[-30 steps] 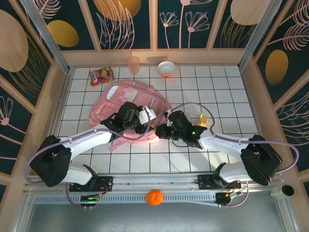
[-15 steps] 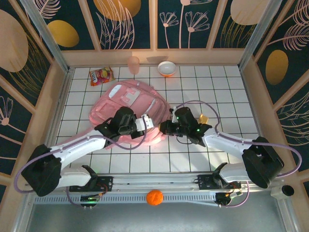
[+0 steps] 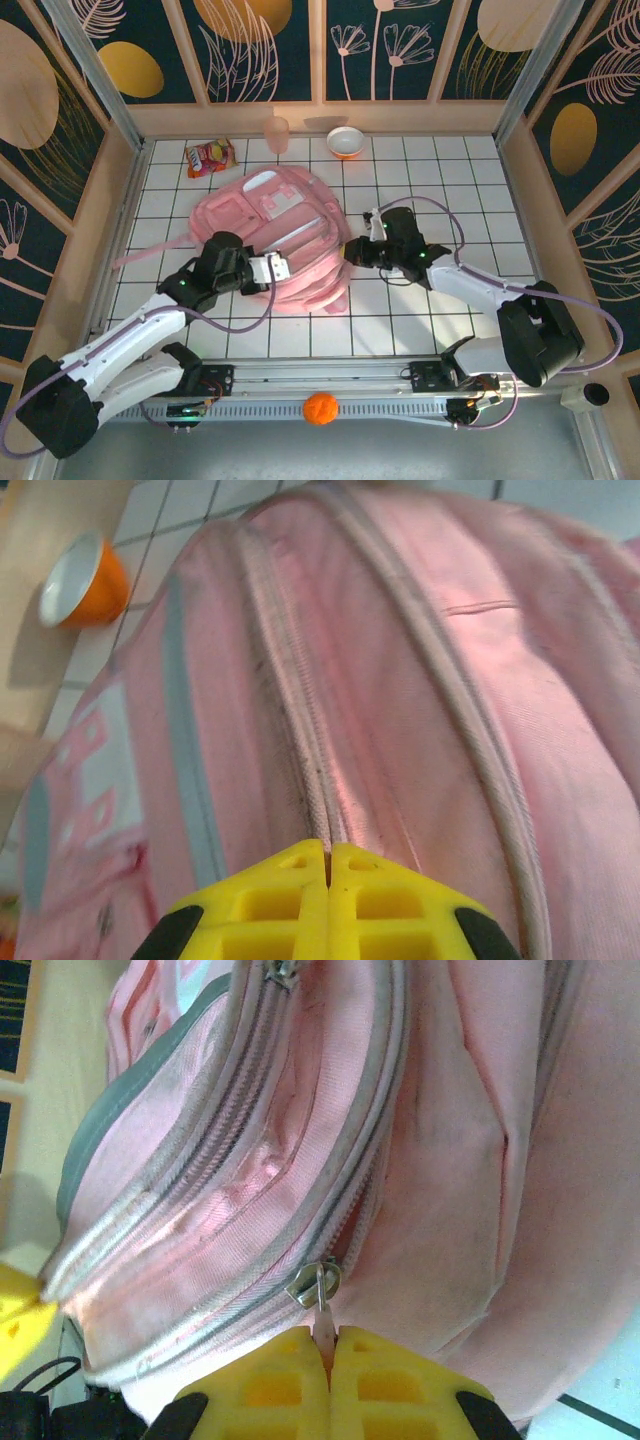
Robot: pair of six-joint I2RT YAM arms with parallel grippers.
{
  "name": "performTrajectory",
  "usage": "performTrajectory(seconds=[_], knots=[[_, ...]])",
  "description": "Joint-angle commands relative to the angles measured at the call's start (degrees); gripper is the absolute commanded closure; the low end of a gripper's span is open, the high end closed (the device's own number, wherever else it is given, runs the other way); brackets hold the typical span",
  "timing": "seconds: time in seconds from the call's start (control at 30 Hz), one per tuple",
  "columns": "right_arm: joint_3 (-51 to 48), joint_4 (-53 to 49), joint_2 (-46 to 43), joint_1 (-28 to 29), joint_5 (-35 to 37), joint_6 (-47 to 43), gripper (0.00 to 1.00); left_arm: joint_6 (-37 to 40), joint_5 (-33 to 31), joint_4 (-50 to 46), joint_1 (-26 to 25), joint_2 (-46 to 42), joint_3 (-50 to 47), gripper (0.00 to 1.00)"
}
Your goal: Pack the student bag
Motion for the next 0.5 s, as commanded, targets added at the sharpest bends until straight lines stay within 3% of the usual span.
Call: performTrajectory(seconds=[0.0,0.03,0.13,0.2,0.27,0.37,0.47], knots=[[-1.61,0.61,-2.24,2.52,6.7,2.94,1.0,2.04,-11.35,-6.57,4.29,-0.6,-0.57,1.0],[-2.59,1.9,-2.73,4.14,7.15,4.43,1.0,2.02,-11.46,-6.55,4.33,0.08,-0.15,0.99],[-4.69,6.61,-3.59,9.24,9.26,9.8,1.0,-0.4,-5.79,-7.41,4.27,2.89,2.61,0.65],[-5.22,9.13,-3.41,12.01,10.55,12.11,1.0,-2.45,1.23,-7.76,4.07,3.97,4.82,0.48],[-4.94,10.21,-2.79,13.84,11.68,13.23,1.0,-5.43,6.2,-5.28,1.72,4.38,5.61,0.45],[-4.12,10.5,-1.79,15.19,12.57,13.6,1.0,-7.44,5.44,0.61,-5.56,5.31,4.59,0.42],[-3.48,10.23,-1.41,15.65,12.69,13.49,1.0,-10.49,4.21,5.5,-8.34,8.73,5.06,0.37]])
